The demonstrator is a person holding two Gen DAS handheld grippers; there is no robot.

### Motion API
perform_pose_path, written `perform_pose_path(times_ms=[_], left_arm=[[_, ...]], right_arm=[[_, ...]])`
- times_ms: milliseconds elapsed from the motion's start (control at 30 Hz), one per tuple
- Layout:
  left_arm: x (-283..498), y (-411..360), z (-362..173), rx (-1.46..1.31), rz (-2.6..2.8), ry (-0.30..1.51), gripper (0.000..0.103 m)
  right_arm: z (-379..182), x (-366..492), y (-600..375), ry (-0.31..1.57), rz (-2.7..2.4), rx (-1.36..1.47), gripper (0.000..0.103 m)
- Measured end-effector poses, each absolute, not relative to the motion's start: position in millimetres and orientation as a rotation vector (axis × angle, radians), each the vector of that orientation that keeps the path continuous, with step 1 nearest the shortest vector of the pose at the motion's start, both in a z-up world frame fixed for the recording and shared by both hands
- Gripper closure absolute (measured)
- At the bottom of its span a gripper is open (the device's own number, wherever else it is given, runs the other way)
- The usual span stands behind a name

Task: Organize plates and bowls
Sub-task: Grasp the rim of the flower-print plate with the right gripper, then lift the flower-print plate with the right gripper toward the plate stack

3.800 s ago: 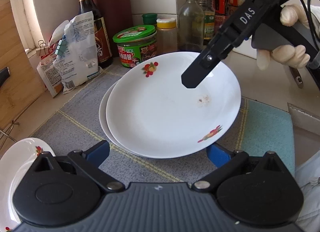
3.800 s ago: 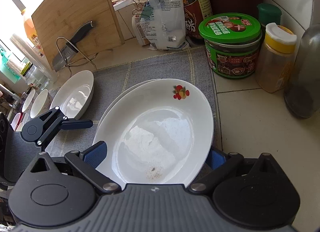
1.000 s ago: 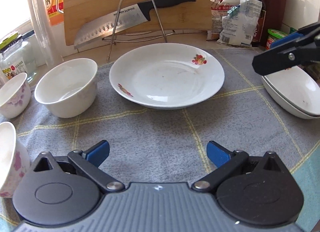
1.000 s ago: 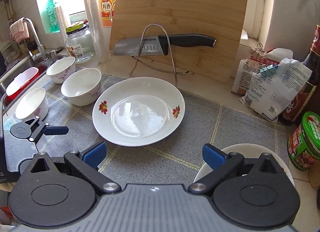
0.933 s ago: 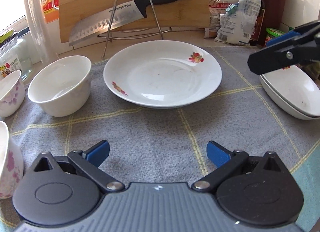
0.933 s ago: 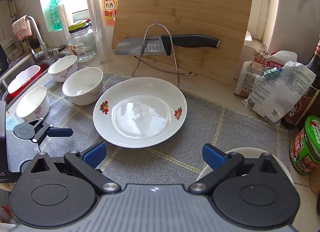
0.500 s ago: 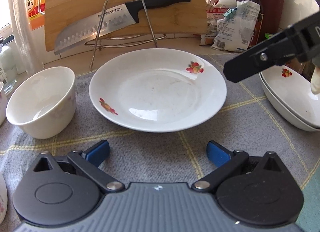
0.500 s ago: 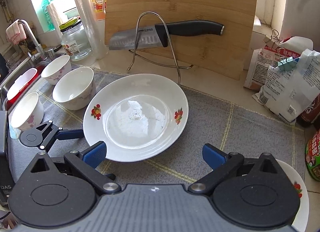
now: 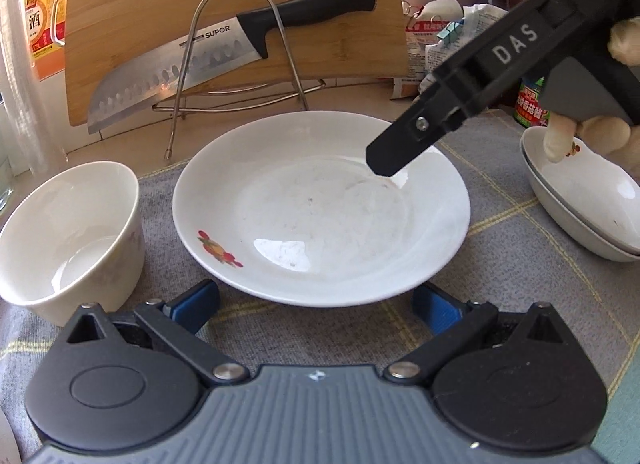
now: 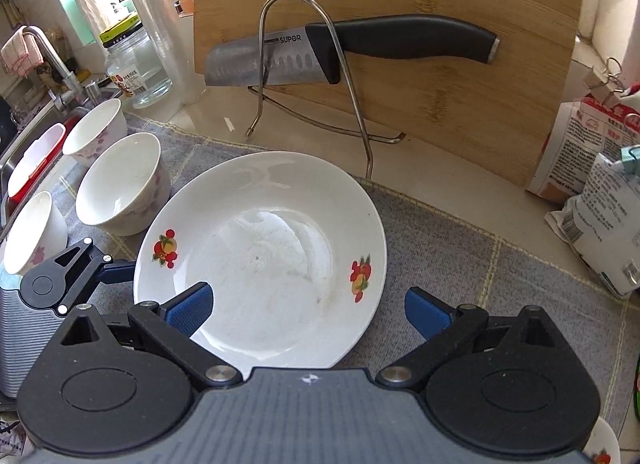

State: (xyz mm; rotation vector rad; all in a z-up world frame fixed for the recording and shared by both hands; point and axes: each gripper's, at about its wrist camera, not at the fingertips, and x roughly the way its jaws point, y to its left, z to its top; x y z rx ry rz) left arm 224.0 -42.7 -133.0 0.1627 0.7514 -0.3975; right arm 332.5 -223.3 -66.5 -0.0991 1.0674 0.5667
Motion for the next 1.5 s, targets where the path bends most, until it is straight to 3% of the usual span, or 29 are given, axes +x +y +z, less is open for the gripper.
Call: perform_pose_path(times_ms=[467, 1500], left_arm=[[220.0, -40.4, -134.3, 0.158, -0.405, 0.719, 0.0], [216.4, -42.9, -131.4, 0.21, -0.426, 0.69, 0.0]], right_arm=[[-86.0, 378.9, -214.5, 1.17, 0.709, -0.054, 0.0], [-92.0, 401.5, -208.3, 1.164, 0.815, -0.004, 0.01]])
